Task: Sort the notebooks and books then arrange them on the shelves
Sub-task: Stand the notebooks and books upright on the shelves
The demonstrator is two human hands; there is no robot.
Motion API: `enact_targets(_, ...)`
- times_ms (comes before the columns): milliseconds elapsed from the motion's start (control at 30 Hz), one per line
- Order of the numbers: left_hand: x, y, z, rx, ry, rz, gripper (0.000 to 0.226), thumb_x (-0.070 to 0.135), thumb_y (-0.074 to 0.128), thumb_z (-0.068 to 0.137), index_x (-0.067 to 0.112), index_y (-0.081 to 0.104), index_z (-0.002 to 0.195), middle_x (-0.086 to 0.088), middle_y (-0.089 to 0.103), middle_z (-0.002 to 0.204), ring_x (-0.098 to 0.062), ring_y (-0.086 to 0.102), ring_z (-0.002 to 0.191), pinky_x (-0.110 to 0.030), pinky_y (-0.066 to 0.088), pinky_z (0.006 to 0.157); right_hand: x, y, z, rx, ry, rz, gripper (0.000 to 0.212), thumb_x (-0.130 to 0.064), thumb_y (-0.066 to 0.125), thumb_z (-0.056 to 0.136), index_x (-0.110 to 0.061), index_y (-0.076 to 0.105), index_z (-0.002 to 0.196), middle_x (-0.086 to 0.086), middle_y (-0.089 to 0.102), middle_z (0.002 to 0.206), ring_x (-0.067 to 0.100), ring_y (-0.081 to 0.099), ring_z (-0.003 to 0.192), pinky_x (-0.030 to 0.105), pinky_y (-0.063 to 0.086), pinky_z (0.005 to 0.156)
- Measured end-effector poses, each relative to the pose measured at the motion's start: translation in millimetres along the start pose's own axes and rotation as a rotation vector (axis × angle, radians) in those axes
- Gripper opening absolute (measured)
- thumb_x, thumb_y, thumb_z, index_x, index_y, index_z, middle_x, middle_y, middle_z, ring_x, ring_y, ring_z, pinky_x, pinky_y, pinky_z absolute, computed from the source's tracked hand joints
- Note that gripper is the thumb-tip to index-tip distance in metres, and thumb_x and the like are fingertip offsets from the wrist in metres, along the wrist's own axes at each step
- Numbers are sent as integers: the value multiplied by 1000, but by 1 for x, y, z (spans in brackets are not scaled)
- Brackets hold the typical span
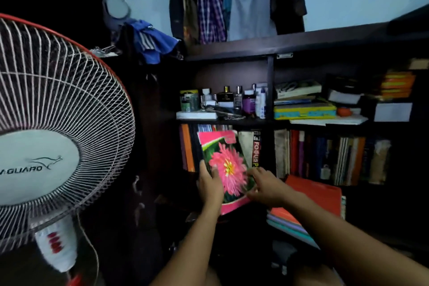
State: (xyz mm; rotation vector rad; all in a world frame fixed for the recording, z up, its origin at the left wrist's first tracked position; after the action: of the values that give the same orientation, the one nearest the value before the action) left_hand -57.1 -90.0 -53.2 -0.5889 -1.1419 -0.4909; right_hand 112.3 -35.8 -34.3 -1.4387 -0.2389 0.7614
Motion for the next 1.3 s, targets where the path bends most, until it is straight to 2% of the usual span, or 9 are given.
enact_targets(100,-10,-10,14,101,52,-67,58,23,54,102,16,31,156,-17,53,145,-35,50,130,-41,40,104,-7,6,20,-23,-57,-78,72,-45,63,89,-24,32,150,6,40,146,26,40,136,44,40,109)
enact_targets(233,-42,8,33,54,3,0,67,24,69,93,23,37,152,3,58,126,-24,57,119,-39,47,97,4,14,56,-52,-89,-217,70,-45,61,90,-21,31,150,4,35,152,25,35,140,47,34,113)
enact_targets(367,-78,27,50,-21,-58,237,47,36,54,101,29,48,147,-7,65,124,-31,58,117,-40,49,94,21,22,88,-88,-167,-305,70,-37,59,92,-15,31,152,9,30,157,29,23,148,46,25,118)
enact_targets(467,-78,30,58,104,-34,95,40,30,50,104,21,51,143,-5,65,120,-27,60,114,-38,48,86,32,29,111,-127,-223,-354,74,-29,54,95,-17,17,158,4,13,166,29,12,153,49,19,120)
enact_targets(600,-79,47,64,152,-35,45,47,34,52,103,22,45,148,5,58,118,-27,58,120,-36,46,93,43,45,143,-136,-288,-368,78,-23,50,95,-21,7,160,-2,1,168,34,27,144,50,34,113)
enact_targets(700,-91,51,74,164,-67,-7,64,49,58,96,25,38,153,0,58,135,-26,55,127,-41,46,101,51,54,158,-71,-356,-333,78,-18,51,95,-19,9,160,1,-3,169,34,29,141,48,34,111)
enact_targets(833,-111,50,88,194,-131,-41,50,35,71,92,21,55,138,1,66,128,-23,60,120,-42,49,101,72,80,175,6,-383,-222,84,-21,55,92,-23,8,161,6,-4,169,34,33,141,42,40,108)
enact_targets(1067,-114,53,88,181,-169,-49,36,32,68,95,22,62,129,3,70,118,-20,64,106,-33,44,84,90,94,182,83,-385,20,79,-29,59,93,-27,16,160,-8,0,168,24,28,146,38,35,116)
enact_targets(1300,-114,51,85,317,-209,-59,32,25,64,96,23,59,128,1,68,116,-24,62,108,-44,50,96,83,88,176,102,-327,-147,80,-33,50,98,-23,1,161,-6,-10,168,21,27,145,42,24,117)
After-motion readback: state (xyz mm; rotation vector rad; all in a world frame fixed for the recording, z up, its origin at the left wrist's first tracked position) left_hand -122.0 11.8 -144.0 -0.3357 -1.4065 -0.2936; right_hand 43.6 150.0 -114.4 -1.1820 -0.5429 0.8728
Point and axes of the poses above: each hand's wrist, its own z-axis towards the middle knuckle, its own y-axis out of the palm, x = y × z, the point moved 2 cm from there along z, towards the middle knuckle
